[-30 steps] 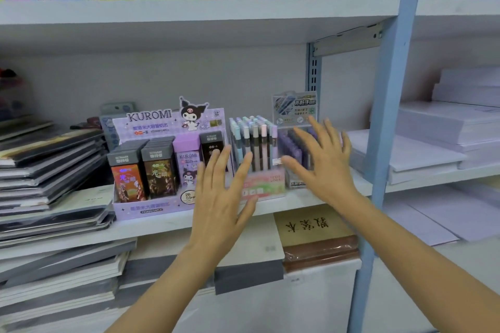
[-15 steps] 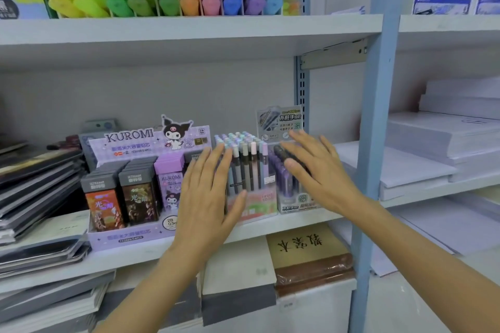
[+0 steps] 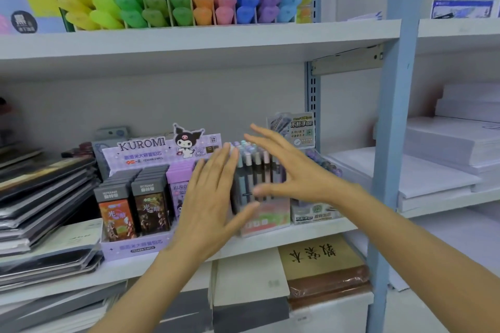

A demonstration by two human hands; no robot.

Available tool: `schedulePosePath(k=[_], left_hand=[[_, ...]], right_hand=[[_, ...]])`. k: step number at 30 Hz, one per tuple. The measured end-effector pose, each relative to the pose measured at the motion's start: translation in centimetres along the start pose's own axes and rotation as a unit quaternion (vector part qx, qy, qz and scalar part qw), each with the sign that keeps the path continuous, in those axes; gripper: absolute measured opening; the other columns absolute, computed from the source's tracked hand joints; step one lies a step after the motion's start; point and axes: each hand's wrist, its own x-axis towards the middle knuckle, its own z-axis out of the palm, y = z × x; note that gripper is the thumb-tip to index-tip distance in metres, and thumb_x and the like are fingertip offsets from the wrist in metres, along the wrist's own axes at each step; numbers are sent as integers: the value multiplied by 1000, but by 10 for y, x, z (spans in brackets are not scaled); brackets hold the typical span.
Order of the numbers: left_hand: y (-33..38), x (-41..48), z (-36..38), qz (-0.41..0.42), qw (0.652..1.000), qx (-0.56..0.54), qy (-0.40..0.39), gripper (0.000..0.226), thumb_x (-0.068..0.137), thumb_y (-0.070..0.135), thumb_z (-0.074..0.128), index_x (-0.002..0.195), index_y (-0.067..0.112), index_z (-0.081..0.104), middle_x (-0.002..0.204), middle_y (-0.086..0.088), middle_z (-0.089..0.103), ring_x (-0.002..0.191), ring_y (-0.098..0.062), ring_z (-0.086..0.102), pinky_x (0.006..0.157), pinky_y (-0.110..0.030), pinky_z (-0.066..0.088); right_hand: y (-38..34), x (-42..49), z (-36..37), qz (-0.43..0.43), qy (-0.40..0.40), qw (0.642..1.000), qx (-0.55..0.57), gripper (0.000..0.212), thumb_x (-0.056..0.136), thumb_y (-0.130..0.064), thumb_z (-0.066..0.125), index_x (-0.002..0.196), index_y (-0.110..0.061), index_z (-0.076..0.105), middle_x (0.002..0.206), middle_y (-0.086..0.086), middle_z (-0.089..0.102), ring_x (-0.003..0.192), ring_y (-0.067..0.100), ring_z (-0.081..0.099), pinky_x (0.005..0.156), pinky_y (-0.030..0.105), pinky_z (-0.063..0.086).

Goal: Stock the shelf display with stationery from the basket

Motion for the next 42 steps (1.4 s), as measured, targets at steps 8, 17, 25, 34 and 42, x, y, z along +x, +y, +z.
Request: schedulePosePath(k=[8, 17, 25, 34, 42], left_hand=[[-7, -10, 6, -16, 988, 128, -88, 93, 89, 70, 30, 154, 6, 12, 162, -8, 11, 150, -20, 7, 121, -46, 1], [-27, -4, -27, -120, 981, 129, 79, 64, 98, 48, 25, 147, 10, 38, 157, -14, 30, 148, -31, 18, 120, -52, 7], [-41, -4, -34, -163, 971, 173, -42, 77, 92, 58, 16, 135, 9, 56, 133, -9, 61, 123, -27, 54, 102, -43, 35], [13, 11, -16, 28, 999, -33, 5, 63, 99, 47, 29, 153, 17, 24, 163, 0, 15, 150, -15, 6, 122, -38, 6], [24, 21, 9, -1, 999, -19, -29, 67, 97, 51, 23, 155, 19, 15, 163, 3, 6, 150, -12, -5, 122, -44, 11]], right_hand=[[2, -15, 26, 42, 1, 998, -41, 111, 71, -48, 80, 147, -55, -1, 156, -29, -7, 139, 10, 28, 106, 41, 45], [-9, 44, 1, 80, -60, 990, -98, 76, 93, -67, 20, 155, -25, 12, 163, -7, 7, 149, 9, 5, 122, 37, 8], [-20, 58, 4, 95, -129, 979, -123, 67, 98, -58, 27, 152, -18, 29, 157, 1, 30, 145, 18, 27, 119, 37, 22], [44, -10, -27, 239, -63, 964, -101, 61, 100, -56, 20, 151, -23, 30, 157, -1, 30, 145, 20, 27, 115, 36, 20], [59, -17, -23, 242, -173, 937, -182, 68, 95, -66, 19, 152, -30, 25, 160, -6, 19, 148, 19, 18, 118, 43, 15]])
